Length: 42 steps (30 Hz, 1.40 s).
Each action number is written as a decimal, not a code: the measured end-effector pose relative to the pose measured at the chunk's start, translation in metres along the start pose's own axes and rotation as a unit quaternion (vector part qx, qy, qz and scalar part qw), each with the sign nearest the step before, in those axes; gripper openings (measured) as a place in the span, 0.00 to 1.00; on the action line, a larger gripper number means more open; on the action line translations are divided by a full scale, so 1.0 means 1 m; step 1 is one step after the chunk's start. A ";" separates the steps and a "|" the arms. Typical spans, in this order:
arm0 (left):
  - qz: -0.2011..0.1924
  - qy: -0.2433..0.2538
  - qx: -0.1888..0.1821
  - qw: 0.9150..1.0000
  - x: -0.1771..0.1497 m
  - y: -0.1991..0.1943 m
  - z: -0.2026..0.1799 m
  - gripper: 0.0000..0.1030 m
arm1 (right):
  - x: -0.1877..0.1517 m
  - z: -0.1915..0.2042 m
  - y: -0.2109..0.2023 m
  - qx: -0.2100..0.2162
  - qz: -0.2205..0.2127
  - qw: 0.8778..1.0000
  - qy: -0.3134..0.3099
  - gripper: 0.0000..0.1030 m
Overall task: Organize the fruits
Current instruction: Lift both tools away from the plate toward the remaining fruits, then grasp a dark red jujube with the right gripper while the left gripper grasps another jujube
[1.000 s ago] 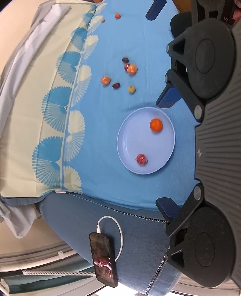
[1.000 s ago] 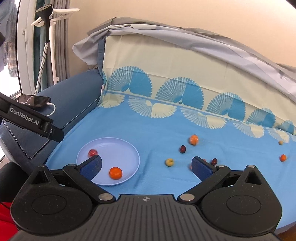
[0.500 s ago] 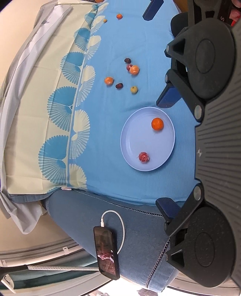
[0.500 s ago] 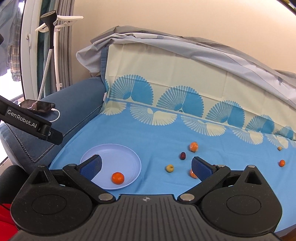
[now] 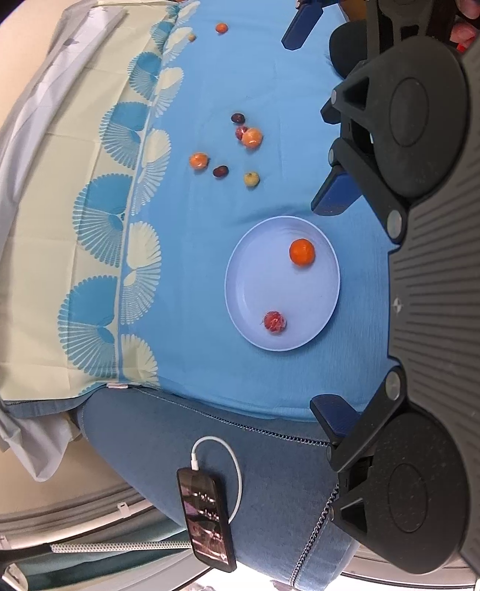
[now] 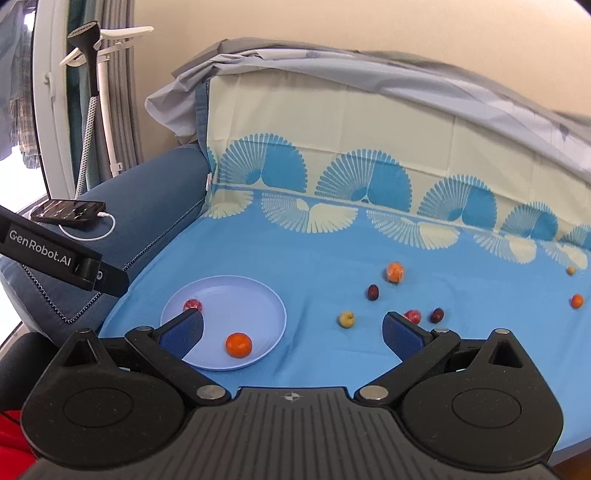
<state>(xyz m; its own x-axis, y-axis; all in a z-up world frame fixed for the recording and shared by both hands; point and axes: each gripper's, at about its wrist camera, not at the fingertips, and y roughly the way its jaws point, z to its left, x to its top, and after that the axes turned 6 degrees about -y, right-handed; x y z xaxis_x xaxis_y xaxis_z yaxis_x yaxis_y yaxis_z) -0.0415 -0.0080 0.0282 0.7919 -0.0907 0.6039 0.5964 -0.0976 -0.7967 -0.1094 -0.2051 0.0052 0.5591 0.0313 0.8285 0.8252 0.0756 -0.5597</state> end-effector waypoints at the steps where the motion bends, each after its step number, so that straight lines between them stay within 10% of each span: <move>1: 0.005 0.001 0.001 1.000 0.001 0.003 -0.003 1.00 | -0.001 -0.003 0.003 0.002 0.002 1.000 0.005 0.99; 13: 0.046 0.045 -0.002 0.998 0.028 0.059 -0.066 1.00 | -0.022 -0.098 0.036 -0.072 0.044 0.991 0.102 0.99; 27: 0.059 0.127 -0.027 0.990 0.074 0.156 -0.199 1.00 | -0.054 -0.248 0.072 -0.201 0.069 0.952 0.221 0.99; 42: 0.117 0.129 -0.020 0.985 0.131 0.341 -0.262 1.00 | -0.058 -0.260 0.238 -0.144 0.100 0.977 0.125 0.99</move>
<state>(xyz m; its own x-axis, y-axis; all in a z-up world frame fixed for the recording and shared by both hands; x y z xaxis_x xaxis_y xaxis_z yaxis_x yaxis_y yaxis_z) 0.2307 -0.3129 -0.1583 0.8442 -0.3633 0.3942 0.3920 -0.0833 -0.9162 0.0760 -0.4480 -0.1802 0.6838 -0.2301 0.6924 0.6657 -0.1919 -0.7211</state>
